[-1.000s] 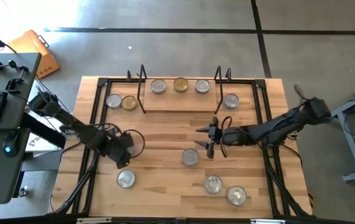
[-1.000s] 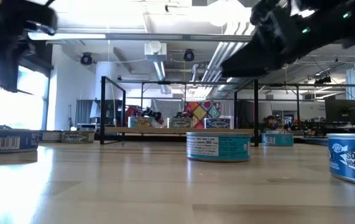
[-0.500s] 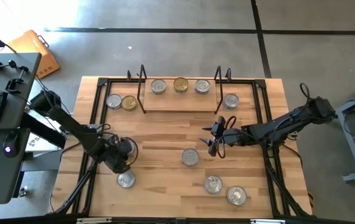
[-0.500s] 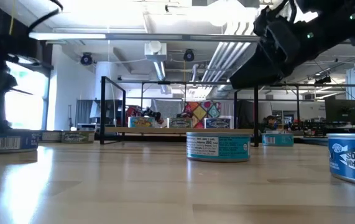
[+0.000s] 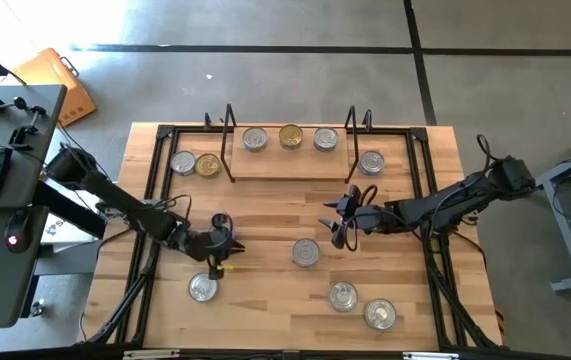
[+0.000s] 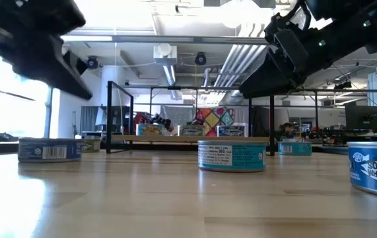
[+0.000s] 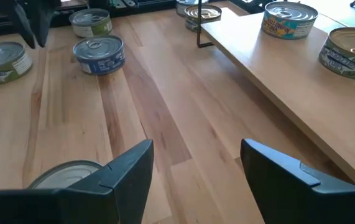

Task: Stack canned seafood by type on shelf
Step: Put the blue tuna can on the shelf aligned with the other blue tuna can

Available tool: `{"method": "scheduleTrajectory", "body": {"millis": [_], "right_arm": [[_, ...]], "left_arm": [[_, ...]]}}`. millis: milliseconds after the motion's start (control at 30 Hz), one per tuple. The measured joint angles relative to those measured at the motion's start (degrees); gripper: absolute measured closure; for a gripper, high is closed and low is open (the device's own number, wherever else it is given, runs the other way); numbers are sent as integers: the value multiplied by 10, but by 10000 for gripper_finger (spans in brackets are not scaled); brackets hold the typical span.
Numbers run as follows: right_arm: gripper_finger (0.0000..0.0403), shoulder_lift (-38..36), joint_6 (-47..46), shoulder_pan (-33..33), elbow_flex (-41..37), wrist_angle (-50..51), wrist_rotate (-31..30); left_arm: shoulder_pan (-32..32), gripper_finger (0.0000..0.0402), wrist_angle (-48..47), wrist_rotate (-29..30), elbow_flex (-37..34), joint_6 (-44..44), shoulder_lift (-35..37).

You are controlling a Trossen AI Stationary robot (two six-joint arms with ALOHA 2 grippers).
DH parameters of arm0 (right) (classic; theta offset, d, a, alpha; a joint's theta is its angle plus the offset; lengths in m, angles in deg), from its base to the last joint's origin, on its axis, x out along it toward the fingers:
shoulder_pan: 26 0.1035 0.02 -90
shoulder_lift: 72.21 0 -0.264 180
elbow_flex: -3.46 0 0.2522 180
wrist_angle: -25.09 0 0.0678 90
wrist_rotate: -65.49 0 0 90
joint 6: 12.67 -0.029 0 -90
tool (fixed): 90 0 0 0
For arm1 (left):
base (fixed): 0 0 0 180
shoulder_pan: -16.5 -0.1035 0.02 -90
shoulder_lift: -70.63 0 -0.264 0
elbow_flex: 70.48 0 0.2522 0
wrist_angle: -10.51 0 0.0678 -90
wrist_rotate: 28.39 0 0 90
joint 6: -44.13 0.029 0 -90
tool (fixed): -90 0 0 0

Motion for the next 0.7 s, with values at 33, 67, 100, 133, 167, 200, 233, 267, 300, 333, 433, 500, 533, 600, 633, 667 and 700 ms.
{"method": "scheduleTrajectory", "body": {"millis": [33,67,100,133,167,200,233,267,300,333,433,500,533,600,633,667,700], "right_arm": [[167,0,0,0,0,0,0],[167,0,0,0,0,0,0],[167,0,0,0,0,0,0],[167,0,0,0,0,0,0],[167,0,0,0,0,-2,-1],[167,0,0,0,0,-3,-4],[167,0,0,0,0,-3,-7],[167,0,0,0,0,-3,-9],[167,0,0,0,0,-3,-10],[167,0,0,0,0,-3,-10],[167,0,0,0,0,-3,-11],[167,0,0,0,0,-3,-11],[167,0,0,0,0,-3,-11],[167,0,0,0,0,-4,-11],[167,0,0,0,0,-4,-11],[167,0,0,0,0,-4,-11],[167,0,0,0,0,-4,-11]], "left_arm": [[0,373,-17,10,0,-1,0],[0,371,-41,26,0,-14,0],[0,368,-71,42,0,-40,0],[-2,365,-105,64,0,-87,0],[-7,360,-143,88,0,-147,0],[-16,356,-184,105,0,-211,0],[-25,353,-223,111,0,-270,0],[-33,351,-257,110,0,-322,0],[-41,351,-283,102,-1,-359,0],[-48,353,-293,88,-4,-378,0],[-63,368,-259,67,-15,-358,0],[-71,382,-205,65,-22,-303,-1],[-76,388,-168,67,-24,-266,-5],[-84,398,-72,75,-23,-169,-10],[-86,399,-20,76,-23,-111,-13],[-87,399,28,75,-23,-52,-16],[-87,398,72,73,-23,0,-18]]}}
